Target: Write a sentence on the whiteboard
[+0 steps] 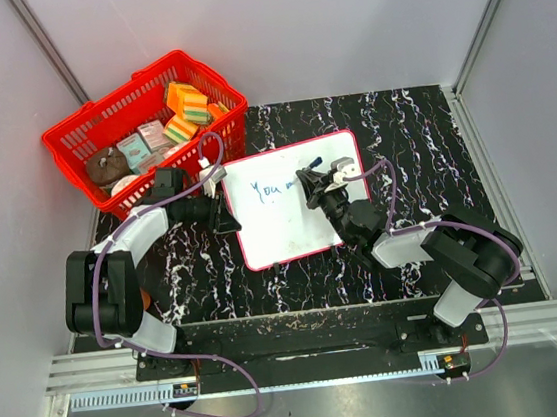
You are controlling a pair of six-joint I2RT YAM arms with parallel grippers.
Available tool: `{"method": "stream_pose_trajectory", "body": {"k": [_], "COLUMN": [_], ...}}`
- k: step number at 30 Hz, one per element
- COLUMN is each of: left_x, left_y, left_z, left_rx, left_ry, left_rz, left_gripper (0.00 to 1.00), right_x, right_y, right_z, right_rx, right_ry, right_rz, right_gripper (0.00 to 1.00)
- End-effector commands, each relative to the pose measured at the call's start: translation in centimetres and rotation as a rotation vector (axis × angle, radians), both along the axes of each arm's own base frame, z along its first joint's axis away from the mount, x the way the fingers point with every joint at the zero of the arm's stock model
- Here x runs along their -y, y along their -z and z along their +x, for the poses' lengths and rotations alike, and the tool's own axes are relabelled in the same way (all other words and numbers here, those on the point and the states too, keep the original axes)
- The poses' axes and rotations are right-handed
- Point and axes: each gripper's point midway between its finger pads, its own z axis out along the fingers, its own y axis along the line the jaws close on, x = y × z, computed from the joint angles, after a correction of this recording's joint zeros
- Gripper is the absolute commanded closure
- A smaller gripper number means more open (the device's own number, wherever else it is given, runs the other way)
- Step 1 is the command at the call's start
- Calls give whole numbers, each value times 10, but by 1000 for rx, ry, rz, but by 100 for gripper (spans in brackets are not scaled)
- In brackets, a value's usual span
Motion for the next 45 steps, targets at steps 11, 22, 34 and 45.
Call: {"method": "stream_pose_trajectory", "body": {"k": [11,22,34,45], "left_x": [6,6,6,6], "left_y": [-18,-19,-17,-16], "left_z": [10,11,10,11], "left_rx": [133,136,130,130], "left_ry": [41,41,40,40], "left_rz": [-2,-2,0,1], "left_gripper": [100,100,100,100], "right_x": [15,13,24,22], "right_y": [-5,4,-33,-41], "right_z": [3,-2,-18,-1], "right_rx": [7,-13,74,53], "right_ry": [63,29,12,66], "right_rz": [17,4,57,18], "right_gripper": [100,100,100,100]}}
